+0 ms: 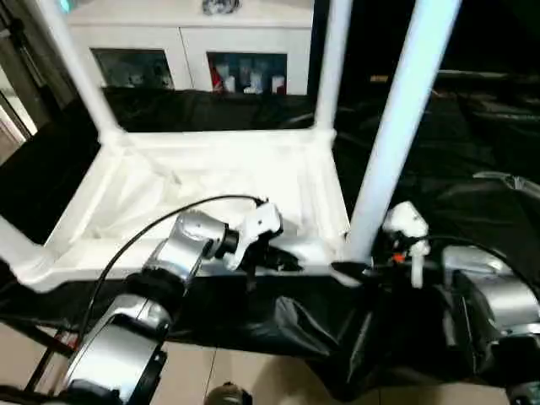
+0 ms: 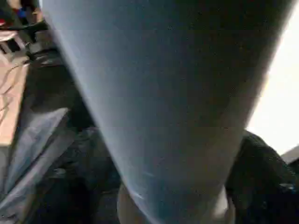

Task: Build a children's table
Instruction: Rotate leg to tighten

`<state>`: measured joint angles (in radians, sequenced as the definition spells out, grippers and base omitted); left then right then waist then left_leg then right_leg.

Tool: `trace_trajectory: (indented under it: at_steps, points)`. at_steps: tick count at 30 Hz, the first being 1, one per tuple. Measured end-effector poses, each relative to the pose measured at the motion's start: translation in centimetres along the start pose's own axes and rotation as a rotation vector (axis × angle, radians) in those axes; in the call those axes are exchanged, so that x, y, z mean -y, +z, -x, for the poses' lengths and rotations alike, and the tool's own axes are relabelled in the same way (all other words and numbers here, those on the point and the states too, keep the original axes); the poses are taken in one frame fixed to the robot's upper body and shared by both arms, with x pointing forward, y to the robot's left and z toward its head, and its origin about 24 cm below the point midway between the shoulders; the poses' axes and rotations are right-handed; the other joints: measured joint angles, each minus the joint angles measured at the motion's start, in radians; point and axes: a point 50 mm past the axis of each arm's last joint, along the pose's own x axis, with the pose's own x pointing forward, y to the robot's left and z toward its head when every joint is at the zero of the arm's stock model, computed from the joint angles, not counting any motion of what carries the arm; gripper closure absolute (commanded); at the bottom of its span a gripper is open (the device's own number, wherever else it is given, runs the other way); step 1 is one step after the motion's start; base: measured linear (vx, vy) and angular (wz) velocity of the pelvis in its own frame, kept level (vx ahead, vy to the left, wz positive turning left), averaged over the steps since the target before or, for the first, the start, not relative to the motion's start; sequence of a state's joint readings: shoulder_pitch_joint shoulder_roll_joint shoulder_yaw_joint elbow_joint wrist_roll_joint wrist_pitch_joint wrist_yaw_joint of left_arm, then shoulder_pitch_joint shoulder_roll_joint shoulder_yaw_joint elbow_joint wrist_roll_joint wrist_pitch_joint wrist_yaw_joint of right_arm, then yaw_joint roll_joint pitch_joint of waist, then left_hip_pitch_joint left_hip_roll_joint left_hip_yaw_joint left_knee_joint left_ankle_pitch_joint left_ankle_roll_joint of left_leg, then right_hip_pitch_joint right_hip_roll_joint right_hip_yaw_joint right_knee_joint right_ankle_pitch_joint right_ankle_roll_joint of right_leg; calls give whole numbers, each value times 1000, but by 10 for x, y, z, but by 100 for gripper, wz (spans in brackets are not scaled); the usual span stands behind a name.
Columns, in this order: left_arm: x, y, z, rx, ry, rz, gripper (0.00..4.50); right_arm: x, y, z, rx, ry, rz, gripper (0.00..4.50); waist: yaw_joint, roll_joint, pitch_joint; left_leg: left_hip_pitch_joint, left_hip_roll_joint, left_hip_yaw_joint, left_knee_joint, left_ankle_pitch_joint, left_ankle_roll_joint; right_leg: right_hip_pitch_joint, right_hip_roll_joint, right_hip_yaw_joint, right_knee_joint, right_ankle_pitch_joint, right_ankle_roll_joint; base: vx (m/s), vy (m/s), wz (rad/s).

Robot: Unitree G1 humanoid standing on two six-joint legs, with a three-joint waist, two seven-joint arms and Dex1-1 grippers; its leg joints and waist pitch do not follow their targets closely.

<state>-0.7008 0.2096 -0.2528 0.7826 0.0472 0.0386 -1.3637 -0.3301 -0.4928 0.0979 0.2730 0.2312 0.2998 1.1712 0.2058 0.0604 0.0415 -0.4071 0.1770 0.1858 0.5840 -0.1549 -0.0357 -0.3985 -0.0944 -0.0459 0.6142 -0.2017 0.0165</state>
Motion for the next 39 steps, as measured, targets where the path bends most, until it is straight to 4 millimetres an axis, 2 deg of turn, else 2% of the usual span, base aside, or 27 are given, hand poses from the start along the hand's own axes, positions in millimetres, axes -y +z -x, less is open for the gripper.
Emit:
trace_trajectory:
  at_steps: [3, 6, 7, 13, 16, 20, 25, 28, 29, 32, 33, 39]
  points:
    - [2, -1, 2, -3, -13, 0, 450, -1, 0, 0, -4, 24, -20, 159, 0, -1, 1, -1, 0, 0, 1, 0, 0, -1, 0, 0, 0, 0, 0, 0, 0, 0]
    - [3, -1, 4, -3, -20, 1, 450, -2, 1, -1, -10, 38, -19, 170, 0, -1, 1, -1, 0, 0, 1, 0, 0, -1, 0, 0, 0, 0, 0, 0, 0, 0]
    - [3, -1, 4, -2, -21, 1, 450, -3, 2, -1, -10, 41, -17, 191, 0, -2, 1, -1, 0, 0, 1, 0, 0, -1, 0, 0, 0, 0, 0, 0, 0, 0]
    - [2, 0, 1, 3, 24, -2, 450, -1, 3, -1, -6, -1, -4, 209, -1, -1, 1, -1, 0, 0, 3, 0, 0, -1, 0, 1, 2, 0, 0, 0, 0, 0]
    - [-8, 2, -6, 1, 127, 17, 450, 10, 2, -10, 34, -194, -27, 213, -11, -5, 1, 2, 0, 0, 3, 0, 0, 0, 0, 1, 5, 0, 0, 0, 0, 0]
    - [-17, 11, -25, 14, 261, 44, 450, 27, 6, -20, 73, -459, -68, 227, -31, -7, 1, 4, 0, 0, 2, 0, -1, 1, 0, 2, 3, 0, 0, 0, 0, 0]
    - [-25, 23, -44, 24, 382, 71, 450, 40, 9, -30, 131, -714, -165, 243, -37, -6, 1, 4, -1, 0, 1, 0, -1, 2, 0, 1, 2, 1, 0, 0, 0, 0]
    - [-28, 26, -51, 28, 426, 84, 450, 43, 13, -38, 139, -817, -180, 243, -39, -4, 0, 4, -1, 0, 0, 0, -1, 2, 0, 1, 0, 1, 0, 0, 0, 0]
    - [-28, 27, -52, 27, 435, 80, 450, 43, 13, -39, 147, -837, -185, 193, -39, -3, -1, 4, -1, 0, -1, 0, -1, 2, 0, 0, 0, 1, 0, 0, 0, 0]
    - [-28, 26, -52, 29, 436, 70, 450, 42, 13, -43, 183, -843, -205, 178, -39, 0, -2, 4, -1, 0, -1, 0, -1, 2, 0, 1, 0, 1, 0, 0, 0, 0]
    - [-28, 26, -52, 29, 435, 69, 450, 42, 13, -43, 190, -842, -202, 159, -39, 1, -2, 4, -1, 0, -1, 0, -1, 3, 0, 1, 0, 1, 0, 0, 0, 0]
    - [-27, 27, -53, 36, 410, 49, 450, 37, 8, -32, 192, -809, -125, 159, -31, 5, -2, 4, -1, 0, -3, 0, -1, 2, 0, 0, -2, 1, 1, 0, 0, 0]
